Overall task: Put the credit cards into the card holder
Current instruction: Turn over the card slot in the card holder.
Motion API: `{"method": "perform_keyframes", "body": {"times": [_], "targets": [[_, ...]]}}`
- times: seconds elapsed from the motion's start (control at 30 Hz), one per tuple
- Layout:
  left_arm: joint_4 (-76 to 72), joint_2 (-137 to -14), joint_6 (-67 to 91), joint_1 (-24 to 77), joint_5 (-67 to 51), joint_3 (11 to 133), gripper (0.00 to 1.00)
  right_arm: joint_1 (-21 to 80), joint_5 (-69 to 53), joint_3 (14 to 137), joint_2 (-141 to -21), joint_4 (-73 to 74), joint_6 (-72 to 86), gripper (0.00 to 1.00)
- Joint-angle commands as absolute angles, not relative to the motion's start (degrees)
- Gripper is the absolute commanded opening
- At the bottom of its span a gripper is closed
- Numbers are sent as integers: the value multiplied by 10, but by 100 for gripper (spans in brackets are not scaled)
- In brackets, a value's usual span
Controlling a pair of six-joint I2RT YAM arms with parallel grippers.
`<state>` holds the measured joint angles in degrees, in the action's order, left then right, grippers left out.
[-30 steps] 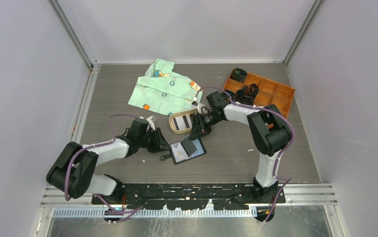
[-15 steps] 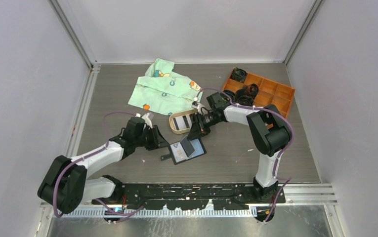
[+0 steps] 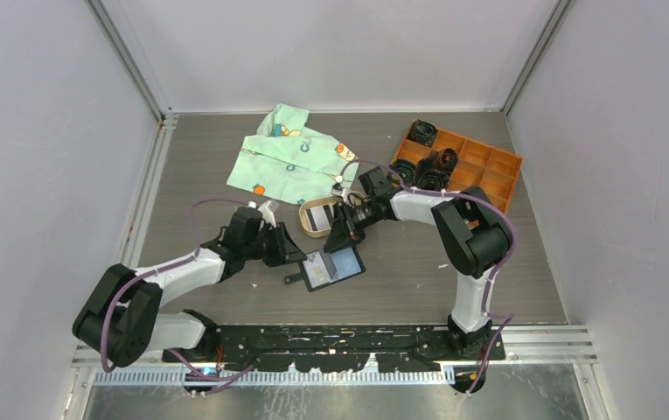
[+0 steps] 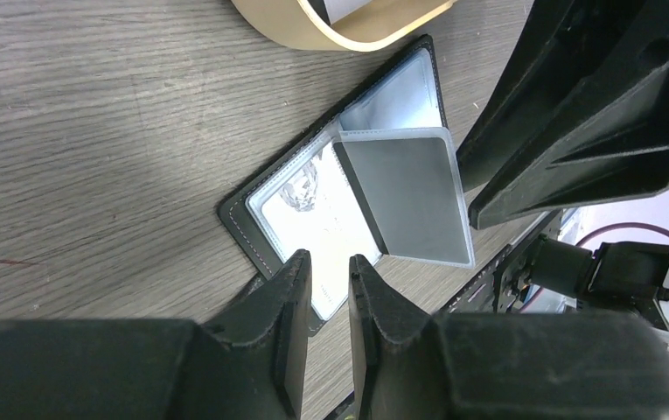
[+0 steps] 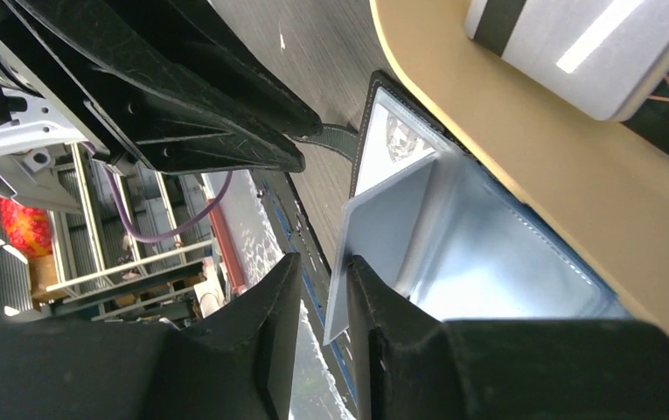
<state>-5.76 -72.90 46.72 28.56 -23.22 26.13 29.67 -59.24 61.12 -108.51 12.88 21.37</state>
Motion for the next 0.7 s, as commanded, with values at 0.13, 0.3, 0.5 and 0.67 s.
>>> {"method": "perform_keyframes", "body": {"times": [0.13,0.3,0.5,0.67], "targets": [[-94,-736,473,288,-239,271,23,323,-617,620,-1100,109,217,35],[-93,-740,473,288,-235,269,24,341,-616,627,-1110,118,208,37],[-64,-703,464,288,-207,258,24,349,-610,636,-1119,136,192,38],[-23,-635,448,287,-177,250,25,349,-594,678,-1112,236,109,38]]}}
